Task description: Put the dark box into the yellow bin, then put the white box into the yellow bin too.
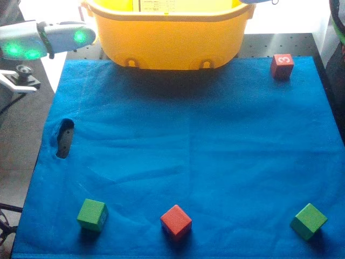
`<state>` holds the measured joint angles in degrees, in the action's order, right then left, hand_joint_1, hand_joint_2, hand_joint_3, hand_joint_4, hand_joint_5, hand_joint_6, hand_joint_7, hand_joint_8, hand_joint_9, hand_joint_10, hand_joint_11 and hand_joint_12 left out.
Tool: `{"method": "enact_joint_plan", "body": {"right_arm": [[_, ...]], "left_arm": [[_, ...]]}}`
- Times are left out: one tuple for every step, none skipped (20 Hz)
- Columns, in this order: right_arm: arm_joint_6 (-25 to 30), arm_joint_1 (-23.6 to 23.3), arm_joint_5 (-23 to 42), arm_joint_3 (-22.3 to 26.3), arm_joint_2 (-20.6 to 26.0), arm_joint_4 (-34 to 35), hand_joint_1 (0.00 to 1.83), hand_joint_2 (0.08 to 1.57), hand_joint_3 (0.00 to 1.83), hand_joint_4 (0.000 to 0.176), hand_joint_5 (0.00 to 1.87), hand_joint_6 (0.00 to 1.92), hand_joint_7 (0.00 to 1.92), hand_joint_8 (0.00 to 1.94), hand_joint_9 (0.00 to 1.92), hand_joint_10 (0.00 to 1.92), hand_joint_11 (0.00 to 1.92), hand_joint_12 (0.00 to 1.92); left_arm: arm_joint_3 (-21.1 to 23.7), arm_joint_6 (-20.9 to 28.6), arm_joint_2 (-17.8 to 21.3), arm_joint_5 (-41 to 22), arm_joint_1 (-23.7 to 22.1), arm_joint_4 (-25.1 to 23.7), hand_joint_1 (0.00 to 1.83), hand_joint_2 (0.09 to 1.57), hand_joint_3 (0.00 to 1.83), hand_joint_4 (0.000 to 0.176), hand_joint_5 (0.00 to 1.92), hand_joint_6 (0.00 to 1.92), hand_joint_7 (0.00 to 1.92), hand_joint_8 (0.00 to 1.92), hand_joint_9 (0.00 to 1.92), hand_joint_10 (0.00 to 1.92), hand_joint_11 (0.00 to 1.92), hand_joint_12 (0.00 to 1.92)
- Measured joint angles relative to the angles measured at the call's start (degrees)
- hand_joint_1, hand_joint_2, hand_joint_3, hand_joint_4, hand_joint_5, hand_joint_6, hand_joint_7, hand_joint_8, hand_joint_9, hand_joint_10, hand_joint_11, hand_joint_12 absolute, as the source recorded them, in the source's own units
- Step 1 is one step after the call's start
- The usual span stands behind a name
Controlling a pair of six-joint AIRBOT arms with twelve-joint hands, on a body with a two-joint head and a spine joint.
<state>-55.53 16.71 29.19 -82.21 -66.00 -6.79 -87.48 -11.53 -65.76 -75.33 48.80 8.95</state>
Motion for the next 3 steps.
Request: {"method": "enact_joint_plan", "body": {"right_arm": [[0.0,0.0,-0.2,0.1,0.1,0.0,0.81,0.78,0.0,0.176,0.0,0.0,0.05,0.01,0.03,0.01,0.04,0.01],[0.0,0.0,-0.4,0.2,0.3,-0.1,0.82,0.78,0.0,0.176,0.0,0.0,0.04,0.0,0.02,0.0,0.03,0.01],[0.0,0.0,-0.6,0.3,0.5,-0.1,0.82,0.78,0.0,0.176,0.0,0.0,0.03,0.0,0.02,0.0,0.03,0.0]], "left_arm": [[0.0,0.0,0.8,0.3,0.0,-0.4,0.94,0.73,0.01,0.118,0.14,0.0,0.2,0.0,0.17,0.0,0.14,0.01],[0.1,0.0,1.5,0.6,0.0,-0.6,0.94,0.74,0.01,0.117,0.14,0.0,0.21,0.01,0.2,0.01,0.19,0.03],[0.1,-0.1,2.3,0.8,0.0,-0.5,0.94,0.74,0.01,0.12,0.15,0.0,0.22,0.01,0.21,0.02,0.2,0.03]]}}
